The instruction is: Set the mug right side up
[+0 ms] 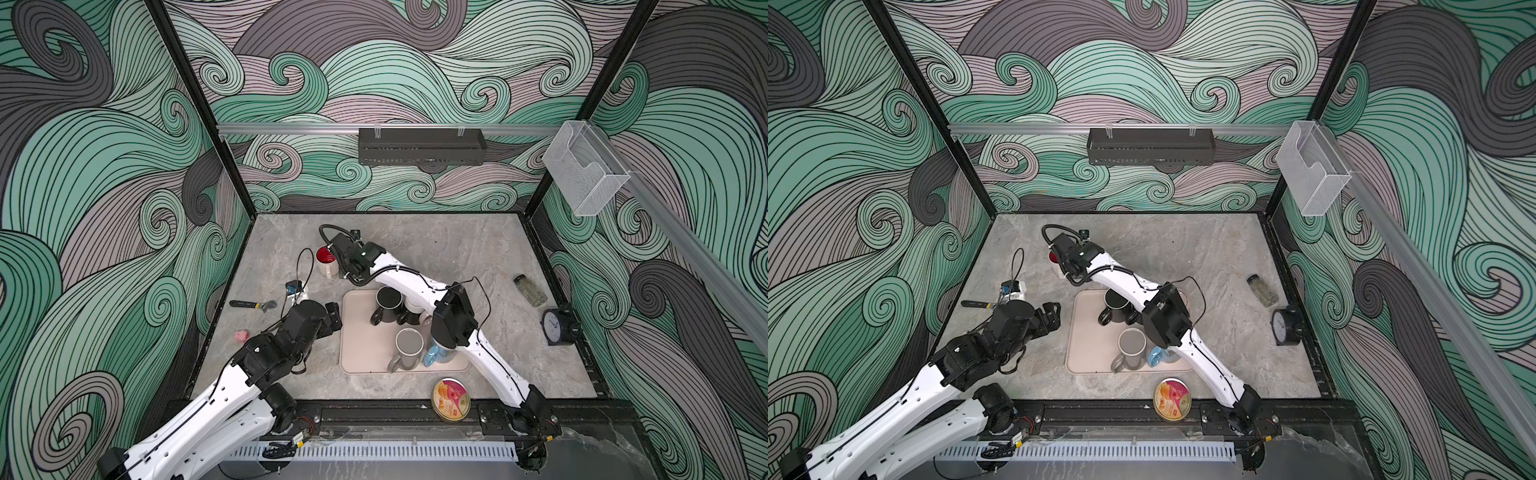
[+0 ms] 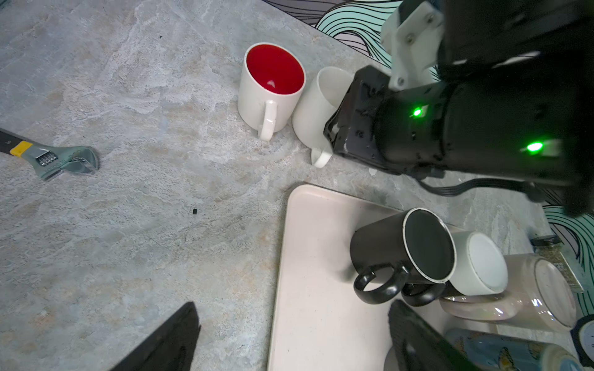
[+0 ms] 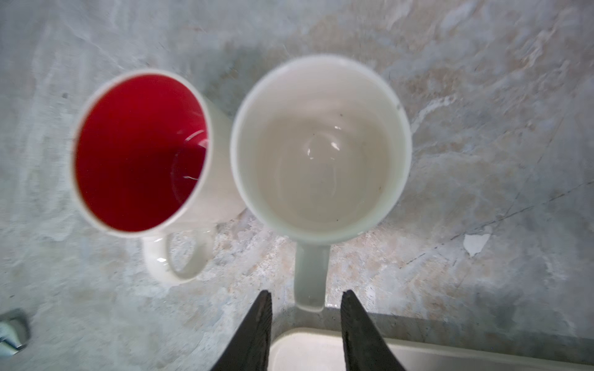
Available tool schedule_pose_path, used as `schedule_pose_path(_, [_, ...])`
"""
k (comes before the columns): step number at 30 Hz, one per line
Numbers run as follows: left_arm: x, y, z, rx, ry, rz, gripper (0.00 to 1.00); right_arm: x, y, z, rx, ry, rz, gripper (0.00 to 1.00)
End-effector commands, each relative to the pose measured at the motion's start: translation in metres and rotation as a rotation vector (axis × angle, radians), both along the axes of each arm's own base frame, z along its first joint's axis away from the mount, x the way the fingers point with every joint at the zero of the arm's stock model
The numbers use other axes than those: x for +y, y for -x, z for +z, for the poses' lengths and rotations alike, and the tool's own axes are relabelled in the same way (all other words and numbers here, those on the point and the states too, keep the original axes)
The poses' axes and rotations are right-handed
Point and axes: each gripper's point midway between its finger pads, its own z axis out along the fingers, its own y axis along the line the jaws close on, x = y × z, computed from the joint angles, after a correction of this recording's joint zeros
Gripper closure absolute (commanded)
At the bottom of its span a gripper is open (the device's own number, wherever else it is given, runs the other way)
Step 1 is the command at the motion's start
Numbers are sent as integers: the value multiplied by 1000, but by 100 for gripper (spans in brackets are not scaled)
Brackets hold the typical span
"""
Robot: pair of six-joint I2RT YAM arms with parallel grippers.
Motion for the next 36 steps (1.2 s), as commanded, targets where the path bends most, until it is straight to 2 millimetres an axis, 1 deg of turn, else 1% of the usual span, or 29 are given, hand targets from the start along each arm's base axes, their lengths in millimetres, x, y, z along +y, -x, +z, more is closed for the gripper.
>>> schedule_pose_path(1, [-5,-1,3,-8,-3,-42,6,-6,0,70,-84,-66,40,61])
schedule_pose_path(5, [-20,-4,4,-19,25,-104,6,-27,9,111,-121,-62,90,60])
schedule_pose_path(6, [-24,-6,5,-24,29,-119,6,-32,14,121,-126,-59,112,60])
schedule_pose_path(9, [-35,-8,8,-27,41,-168,7,-52,36,140,-127,-35,177,60])
schedule_pose_path(11, [-44,-8,9,-27,60,-208,7,-70,53,137,-101,-11,195,60])
schedule_pose_path(15, [-66,-7,10,-29,103,-312,8,-101,93,132,-83,3,217,60])
schedule_pose_path(19, [-81,-6,10,-18,101,-394,9,-127,127,131,-117,-55,203,60])
schedule_pose_path(21, [-89,-5,9,-5,110,-431,12,-138,139,130,-124,-92,197,58])
schedule_pose_path(22, [-94,-4,8,-4,120,-453,14,-144,143,126,-126,-97,191,56])
schedule_pose_path(25, [-102,-3,3,-8,134,-478,17,-158,151,122,-136,-98,176,45])
schedule_pose_path(26, [-103,-3,3,-13,132,-477,18,-161,152,120,-135,-98,175,44])
schedule_pose_path(30, [-103,-6,-4,-10,103,-464,19,-167,153,120,-152,-96,167,44])
schedule_pose_path(36, [-117,-14,-16,-8,107,-476,20,-168,147,112,-164,-100,126,43])
